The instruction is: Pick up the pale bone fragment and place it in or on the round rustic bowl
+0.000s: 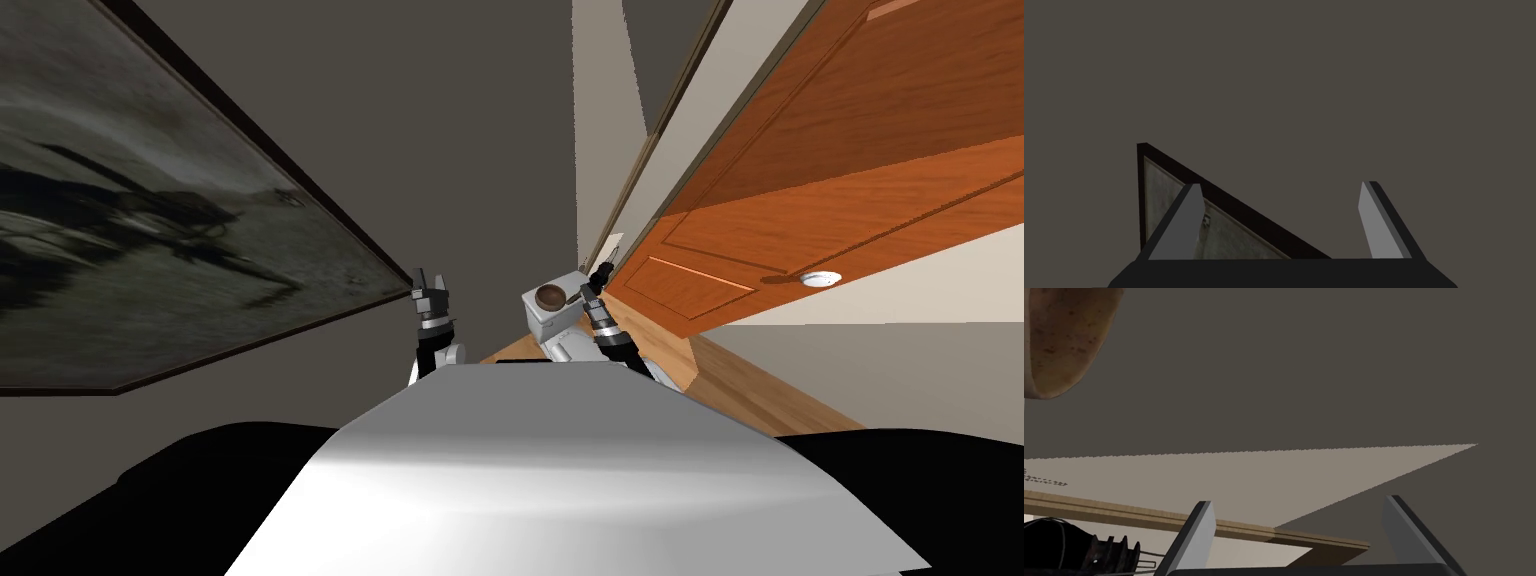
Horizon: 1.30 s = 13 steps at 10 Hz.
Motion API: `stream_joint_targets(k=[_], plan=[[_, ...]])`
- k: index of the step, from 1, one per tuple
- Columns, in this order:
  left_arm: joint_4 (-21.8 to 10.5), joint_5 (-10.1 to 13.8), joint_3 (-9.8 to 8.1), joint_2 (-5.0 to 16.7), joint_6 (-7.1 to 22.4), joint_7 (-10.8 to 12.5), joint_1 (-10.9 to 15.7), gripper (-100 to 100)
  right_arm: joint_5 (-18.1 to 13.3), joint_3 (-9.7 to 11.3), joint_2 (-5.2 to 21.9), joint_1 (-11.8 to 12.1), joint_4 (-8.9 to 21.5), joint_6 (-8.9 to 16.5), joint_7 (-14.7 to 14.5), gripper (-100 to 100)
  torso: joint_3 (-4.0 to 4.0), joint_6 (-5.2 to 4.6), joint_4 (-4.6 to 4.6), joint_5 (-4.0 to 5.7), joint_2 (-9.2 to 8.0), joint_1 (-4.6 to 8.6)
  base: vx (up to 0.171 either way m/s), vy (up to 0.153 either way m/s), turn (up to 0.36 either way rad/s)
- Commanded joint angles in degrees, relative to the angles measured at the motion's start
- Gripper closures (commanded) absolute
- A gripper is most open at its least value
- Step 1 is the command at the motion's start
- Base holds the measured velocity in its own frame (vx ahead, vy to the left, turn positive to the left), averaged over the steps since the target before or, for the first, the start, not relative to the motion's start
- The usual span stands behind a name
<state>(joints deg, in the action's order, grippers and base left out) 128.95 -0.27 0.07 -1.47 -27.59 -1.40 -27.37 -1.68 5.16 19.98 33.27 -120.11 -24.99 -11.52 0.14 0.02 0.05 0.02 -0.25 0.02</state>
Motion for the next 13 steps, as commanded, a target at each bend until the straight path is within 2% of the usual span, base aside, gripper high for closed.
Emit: stream_joint_targets(k=[1,2,3,5,6,8,9,10,11,12,13], plan=[[0.0,0.0,0.00,0.0,0.0,0.0,0.0,0,-2.1,-0.1,2.9,0.6,0.7,-0.3,-2.0,-100,0.00,0.00,0.00,0.00,0.00,0.00,-0.057,-0.009,0.100],[0.0,0.0,0.00,0.0,0.0,0.0,0.0,0,-3.5,-0.3,4.6,0.8,1.4,-0.5,-3.3,-100,0.02,0.00,0.01,0.00,-0.03,0.00,-0.064,-0.014,0.086],[0.0,0.0,0.00,0.0,0.0,0.0,0.0,0,-3.5,-0.3,5.2,0.8,1.4,-0.5,-3.3,-100,0.03,0.00,0.01,0.00,-0.06,0.02,-0.044,-0.013,0.019],[0.0,0.0,0.00,0.0,0.0,0.0,0.0,0,-6.6,-0.8,9.0,1.2,3.1,-1.1,-6.3,-100,-0.01,0.00,0.00,0.00,0.03,0.00,-0.043,-0.009,0.081],[0.0,0.0,0.00,0.0,0.0,0.0,0.0,0,-6.6,-0.8,10.0,1.2,3.1,-1.1,-6.3,-100,-0.01,0.00,0.00,0.00,0.02,0.01,-0.043,-0.008,0.045],[0.0,0.0,0.00,0.0,0.0,0.0,0.0,0,-10.0,-1.3,13.9,1.6,4.9,-1.8,-9.5,-100,-0.01,0.00,0.00,0.00,0.01,-0.01,-0.056,-0.007,0.094],[0.0,0.0,0.00,0.0,0.0,0.0,0.0,0,-10.0,-1.3,15.3,1.6,4.9,-1.8,-9.5,-100,0.02,0.00,0.01,0.00,-0.04,0.00,-0.054,-0.007,0.041],[0.0,0.0,0.00,0.0,0.0,0.0,0.0,0,-11.8,-1.5,17.2,1.8,5.8,-2.1,-11.2,-100,0.02,-0.01,0.01,0.00,-0.02,0.00,-0.044,-0.007,0.083],[0.0,0.0,0.00,0.0,0.0,0.0,0.0,0,-11.8,-1.5,18.0,1.8,5.8,-2.1,-11.2,-100,0.00,0.00,0.00,0.00,0.01,0.00,-0.030,-0.007,0.042],[0.0,0.0,0.00,0.0,0.0,0.0,0.0,0,-13.7,-1.7,20.2,1.9,6.8,-2.4,-12.9,-100,-0.03,-0.01,0.00,0.00,0.07,0.00,-0.034,-0.007,0.078],[0.0,0.0,0.00,0.0,0.0,0.0,0.0,0,-13.7,-1.7,20.8,1.9,6.8,-2.4,-12.9,-100,-0.04,0.00,-0.01,0.00,0.07,0.00,-0.028,-0.003,0.044]])
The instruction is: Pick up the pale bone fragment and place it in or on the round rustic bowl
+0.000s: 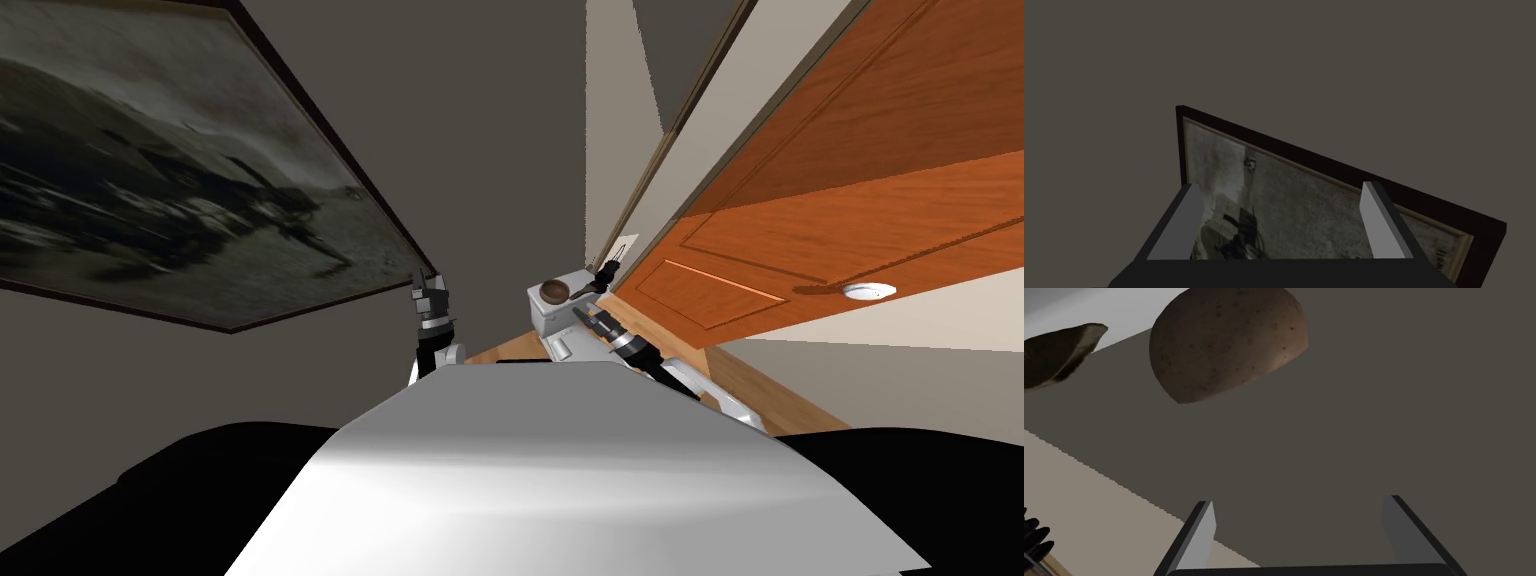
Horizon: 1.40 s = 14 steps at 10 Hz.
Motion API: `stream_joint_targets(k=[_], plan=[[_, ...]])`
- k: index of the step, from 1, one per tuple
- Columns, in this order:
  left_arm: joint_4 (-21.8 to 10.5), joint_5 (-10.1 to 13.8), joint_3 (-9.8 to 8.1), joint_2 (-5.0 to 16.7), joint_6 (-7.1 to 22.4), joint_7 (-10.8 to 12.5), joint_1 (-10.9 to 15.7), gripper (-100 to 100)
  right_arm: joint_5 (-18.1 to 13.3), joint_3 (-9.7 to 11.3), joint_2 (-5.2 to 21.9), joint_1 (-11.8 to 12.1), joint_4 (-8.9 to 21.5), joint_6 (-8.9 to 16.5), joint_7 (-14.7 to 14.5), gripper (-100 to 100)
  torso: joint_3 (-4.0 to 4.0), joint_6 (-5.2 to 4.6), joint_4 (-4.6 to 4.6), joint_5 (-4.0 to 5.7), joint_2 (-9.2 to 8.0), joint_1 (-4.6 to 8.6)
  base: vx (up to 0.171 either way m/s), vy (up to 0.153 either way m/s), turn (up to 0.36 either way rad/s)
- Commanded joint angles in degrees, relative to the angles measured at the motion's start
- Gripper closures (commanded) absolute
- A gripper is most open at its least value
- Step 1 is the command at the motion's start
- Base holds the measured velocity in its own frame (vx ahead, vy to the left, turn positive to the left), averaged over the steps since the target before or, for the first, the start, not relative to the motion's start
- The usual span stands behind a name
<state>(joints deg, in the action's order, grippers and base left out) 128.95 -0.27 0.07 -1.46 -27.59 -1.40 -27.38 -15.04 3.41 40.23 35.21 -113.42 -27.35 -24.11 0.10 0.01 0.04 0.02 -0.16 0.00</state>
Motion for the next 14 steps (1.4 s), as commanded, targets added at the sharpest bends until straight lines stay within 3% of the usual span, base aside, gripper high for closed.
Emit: stream_joint_targets(k=[1,4,6,9,14], plan=[[0.0,0.0,0.00,0.0,0.0,0.0,0.0,0,-2.2,-0.2,2.9,0.2,1.2,-0.3,-2.1,-100,0.00,0.00,0.00,0.00,0.00,0.00,-0.030,-0.002,0.081],[0.0,0.0,0.00,0.0,0.0,0.0,0.0,0,-4.1,-0.3,6.1,0.4,2.2,-0.5,-3.8,-100,0.00,0.01,0.00,-0.01,-0.01,-0.02,-0.029,0.000,0.060],[0.0,0.0,0.00,0.0,0.0,0.0,0.0,0,-8.0,-0.5,10.1,0.7,4.4,-0.8,-7.0,-100,-0.02,0.02,-0.01,-0.01,0.03,-0.01,-0.025,0.000,0.121],[0.0,0.0,0.00,0.0,0.0,0.0,0.0,0,-9.9,-0.5,13.9,0.8,5.5,-0.9,-8.6,-100,-0.04,0.01,-0.01,0.00,0.06,0.00,-0.014,-0.002,0.053],[0.0,0.0,0.00,0.0,0.0,0.0,0.0,0,-17.2,-0.4,22.7,1.1,9.9,-0.8,-14.4,-100,-0.09,0.02,-0.03,0.00,0.15,-0.03,0.001,0.005,0.104]])
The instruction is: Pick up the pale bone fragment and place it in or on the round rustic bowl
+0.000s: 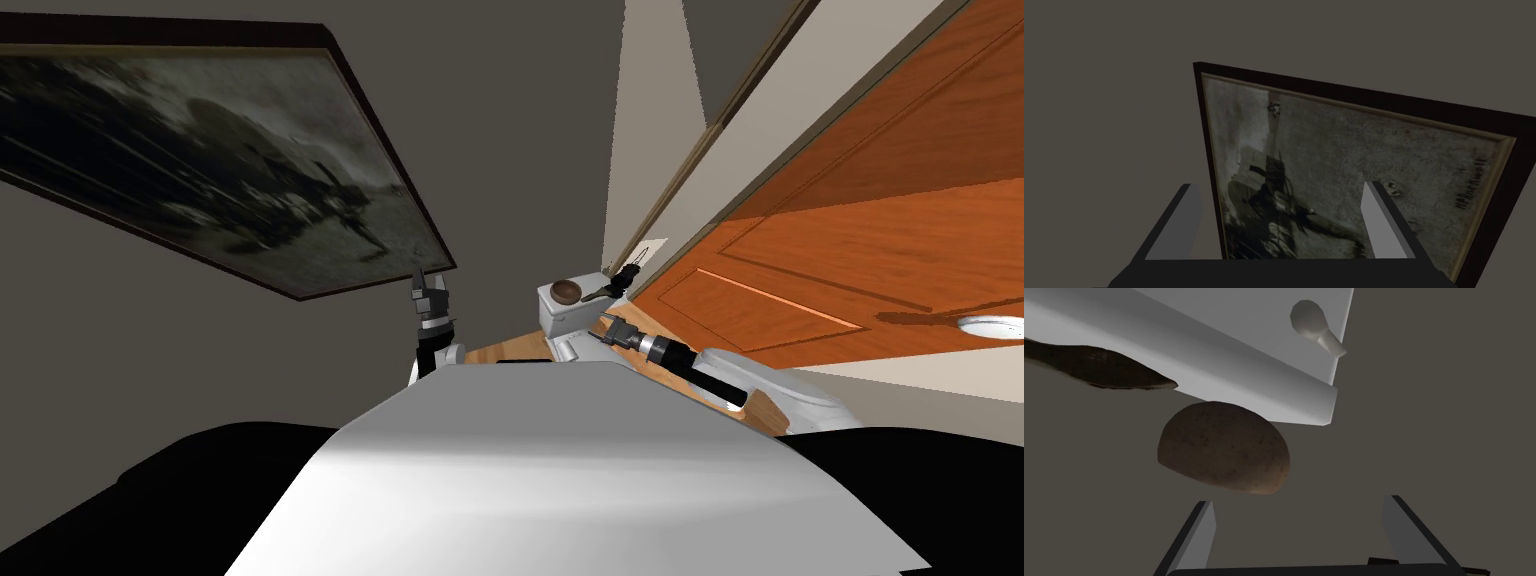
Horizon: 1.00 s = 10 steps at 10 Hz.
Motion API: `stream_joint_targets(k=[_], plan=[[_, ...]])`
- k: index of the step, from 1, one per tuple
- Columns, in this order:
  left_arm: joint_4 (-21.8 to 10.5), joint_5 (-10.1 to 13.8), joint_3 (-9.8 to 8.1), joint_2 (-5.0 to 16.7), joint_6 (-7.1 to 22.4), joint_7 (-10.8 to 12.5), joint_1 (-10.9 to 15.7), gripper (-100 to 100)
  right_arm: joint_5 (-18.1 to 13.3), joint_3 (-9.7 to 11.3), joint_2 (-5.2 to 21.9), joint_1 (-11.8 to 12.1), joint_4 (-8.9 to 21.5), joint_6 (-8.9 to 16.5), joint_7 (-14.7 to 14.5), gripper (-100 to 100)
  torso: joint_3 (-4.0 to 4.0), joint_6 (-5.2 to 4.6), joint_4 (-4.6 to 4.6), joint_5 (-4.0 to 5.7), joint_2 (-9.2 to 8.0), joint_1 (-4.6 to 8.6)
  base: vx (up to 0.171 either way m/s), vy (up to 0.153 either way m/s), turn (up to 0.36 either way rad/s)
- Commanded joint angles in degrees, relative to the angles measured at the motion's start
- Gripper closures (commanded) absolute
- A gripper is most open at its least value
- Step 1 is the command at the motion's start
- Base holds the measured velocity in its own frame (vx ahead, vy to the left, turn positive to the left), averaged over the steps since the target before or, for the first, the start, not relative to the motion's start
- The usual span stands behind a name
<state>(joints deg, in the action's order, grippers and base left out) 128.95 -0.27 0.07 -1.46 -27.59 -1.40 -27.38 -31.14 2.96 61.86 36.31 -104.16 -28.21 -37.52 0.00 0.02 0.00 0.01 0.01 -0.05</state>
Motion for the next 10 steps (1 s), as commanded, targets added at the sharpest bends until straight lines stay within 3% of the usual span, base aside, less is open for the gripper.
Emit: stream_joint_targets(k=[1,6,10], plan=[[0.0,0.0,0.00,0.0,0.0,0.0,0.0,0,-1.1,0.0,1.7,0.0,0.7,0.0,-1.0,-100,0.00,0.00,0.00,0.00,0.00,0.00,0.013,0.003,0.045],[0.0,0.0,0.00,0.0,0.0,0.0,0.0,0,-9.1,0.7,10.9,-0.3,5.9,1.2,-6.6,-100,-0.11,0.00,-0.04,0.01,0.18,0.01,0.047,0.005,0.118],[0.0,0.0,0.00,0.0,0.0,0.0,0.0,0,-14.2,1.6,15.9,-0.8,9.4,2.6,-9.7,-100,-0.17,-0.01,-0.07,0.00,0.29,-0.01,0.085,0.004,0.112]])
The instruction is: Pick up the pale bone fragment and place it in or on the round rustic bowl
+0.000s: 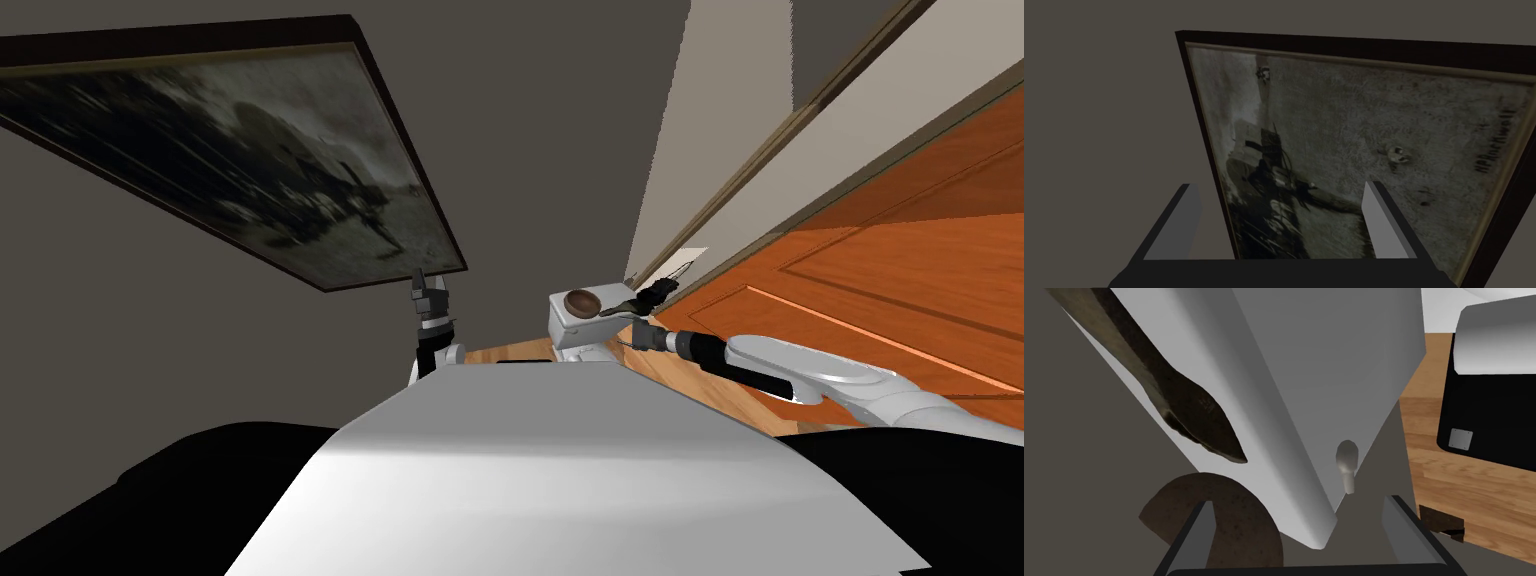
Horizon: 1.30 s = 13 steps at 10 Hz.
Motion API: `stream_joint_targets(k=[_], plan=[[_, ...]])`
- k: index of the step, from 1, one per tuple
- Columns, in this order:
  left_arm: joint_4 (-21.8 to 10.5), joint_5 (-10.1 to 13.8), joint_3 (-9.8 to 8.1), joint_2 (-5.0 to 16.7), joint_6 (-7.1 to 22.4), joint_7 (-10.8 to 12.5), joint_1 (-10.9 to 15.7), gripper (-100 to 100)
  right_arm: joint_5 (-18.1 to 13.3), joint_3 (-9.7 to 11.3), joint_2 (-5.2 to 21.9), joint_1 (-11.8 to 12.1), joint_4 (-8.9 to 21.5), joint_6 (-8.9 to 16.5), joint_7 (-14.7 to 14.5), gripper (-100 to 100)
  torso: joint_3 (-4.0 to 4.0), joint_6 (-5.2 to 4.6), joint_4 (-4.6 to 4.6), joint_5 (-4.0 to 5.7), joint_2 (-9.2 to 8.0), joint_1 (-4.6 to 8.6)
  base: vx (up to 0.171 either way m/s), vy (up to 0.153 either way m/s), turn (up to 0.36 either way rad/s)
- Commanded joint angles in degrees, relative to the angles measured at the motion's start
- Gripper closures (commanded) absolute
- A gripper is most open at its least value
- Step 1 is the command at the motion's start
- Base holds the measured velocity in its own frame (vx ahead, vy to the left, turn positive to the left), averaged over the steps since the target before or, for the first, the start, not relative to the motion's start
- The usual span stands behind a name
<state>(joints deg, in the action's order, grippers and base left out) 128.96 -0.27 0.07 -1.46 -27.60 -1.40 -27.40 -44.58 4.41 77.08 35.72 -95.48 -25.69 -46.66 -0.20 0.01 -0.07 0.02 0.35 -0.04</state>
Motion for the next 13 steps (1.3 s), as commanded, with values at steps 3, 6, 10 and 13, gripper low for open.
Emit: stream_joint_targets(k=[3,6,10,13], plan=[[0.0,0.0,0.00,0.0,0.0,0.0,0.0,0,-3.9,0.8,3.5,-0.5,3.0,1.0,-2.3,-100,0.03,0.00,0.01,0.00,-0.06,-0.01,0.080,-0.003,0.099],[0.0,0.0,0.00,0.0,0.0,0.0,0.0,0,-7.5,1.6,6.8,-0.7,5.4,1.9,-4.4,-100,0.01,0.00,0.00,0.00,-0.02,-0.02,0.094,0.001,0.106],[0.0,0.0,0.00,0.0,0.0,0.0,0.0,0,-8.0,1.9,5.4,0.0,5.6,3.1,-5.2,-100,0.16,-0.04,0.06,0.00,-0.30,-0.04,0.044,-0.003,0.057],[0.0,0.0,0.00,0.0,0.0,0.0,0.0,0,-8.0,1.7,5.2,0.6,5.4,3.5,-5.3,100,0.19,-0.05,0.07,0.01,-0.34,-0.03,0.014,-0.004,0.056]])
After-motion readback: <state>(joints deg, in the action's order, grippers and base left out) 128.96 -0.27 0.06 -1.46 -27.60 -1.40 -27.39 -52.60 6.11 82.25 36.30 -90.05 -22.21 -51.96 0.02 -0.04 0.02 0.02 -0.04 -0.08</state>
